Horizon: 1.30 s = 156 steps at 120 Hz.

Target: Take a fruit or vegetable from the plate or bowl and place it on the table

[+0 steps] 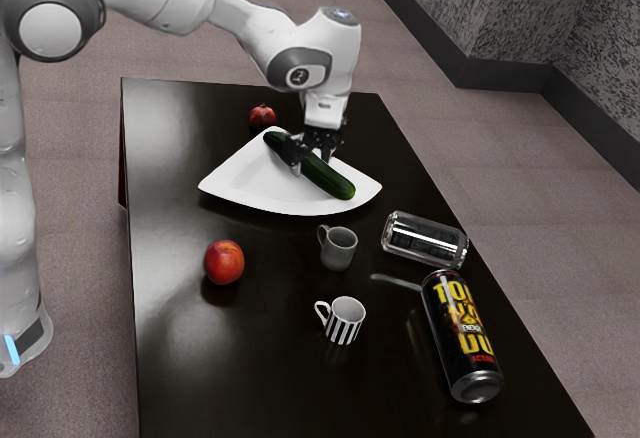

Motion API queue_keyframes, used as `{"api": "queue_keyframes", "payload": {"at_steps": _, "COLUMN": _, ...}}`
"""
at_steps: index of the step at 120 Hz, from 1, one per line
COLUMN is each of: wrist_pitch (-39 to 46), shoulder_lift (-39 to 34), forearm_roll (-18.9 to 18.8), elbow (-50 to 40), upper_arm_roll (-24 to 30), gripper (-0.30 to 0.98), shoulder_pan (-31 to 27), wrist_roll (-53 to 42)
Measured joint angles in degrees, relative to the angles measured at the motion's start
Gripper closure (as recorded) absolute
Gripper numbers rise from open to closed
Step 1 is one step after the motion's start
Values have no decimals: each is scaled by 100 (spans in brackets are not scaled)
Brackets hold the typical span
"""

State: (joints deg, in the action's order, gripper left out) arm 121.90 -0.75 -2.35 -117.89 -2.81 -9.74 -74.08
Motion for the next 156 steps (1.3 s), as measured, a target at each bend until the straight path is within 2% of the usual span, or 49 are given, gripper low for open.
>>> {"api": "queue_keyframes", "payload": {"at_steps": 12, "wrist_pitch": 92, "shoulder_lift": 29, "forearm_roll": 3, "elbow": -35, "upper_arm_roll": 0, "gripper": 22, "shoulder_pan": 31, "wrist_roll": -27}}
{"api": "queue_keyframes", "payload": {"at_steps": 44, "wrist_pitch": 311, "shoulder_lift": 153, "forearm_roll": 73, "elbow": -69, "upper_arm_roll": -7, "gripper": 48, "shoulder_pan": 116, "wrist_roll": -66}}
{"api": "queue_keyframes", "payload": {"at_steps": 69, "wrist_pitch": 305, "shoulder_lift": -154, "forearm_roll": 92, "elbow": -57, "upper_arm_roll": -12, "gripper": 51, "shoulder_pan": 171, "wrist_roll": -59}}
{"api": "queue_keyframes", "payload": {"at_steps": 79, "wrist_pitch": 201, "shoulder_lift": -193, "forearm_roll": 92, "elbow": 299, "upper_arm_roll": -12, "gripper": 51, "shoulder_pan": 146, "wrist_roll": -55}}
{"api": "queue_keyframes", "payload": {"at_steps": 100, "wrist_pitch": -196, "shoulder_lift": 586, "forearm_roll": 151, "elbow": 1849, "upper_arm_roll": -41, "gripper": 51, "shoulder_pan": 20, "wrist_roll": -53}}
{"api": "queue_keyframes", "payload": {"at_steps": 114, "wrist_pitch": -398, "shoulder_lift": 1317, "forearm_roll": 172, "elbow": 2639, "upper_arm_roll": -45, "gripper": 51, "shoulder_pan": -528, "wrist_roll": -56}}
{"api": "queue_keyframes", "payload": {"at_steps": 134, "wrist_pitch": -552, "shoulder_lift": 1976, "forearm_roll": 162, "elbow": 3362, "upper_arm_roll": -36, "gripper": 51, "shoulder_pan": -887, "wrist_roll": -64}}
{"api": "queue_keyframes", "payload": {"at_steps": 156, "wrist_pitch": -643, "shoulder_lift": 2487, "forearm_roll": 152, "elbow": 3963, "upper_arm_roll": -10, "gripper": 52, "shoulder_pan": -1024, "wrist_roll": -75}}
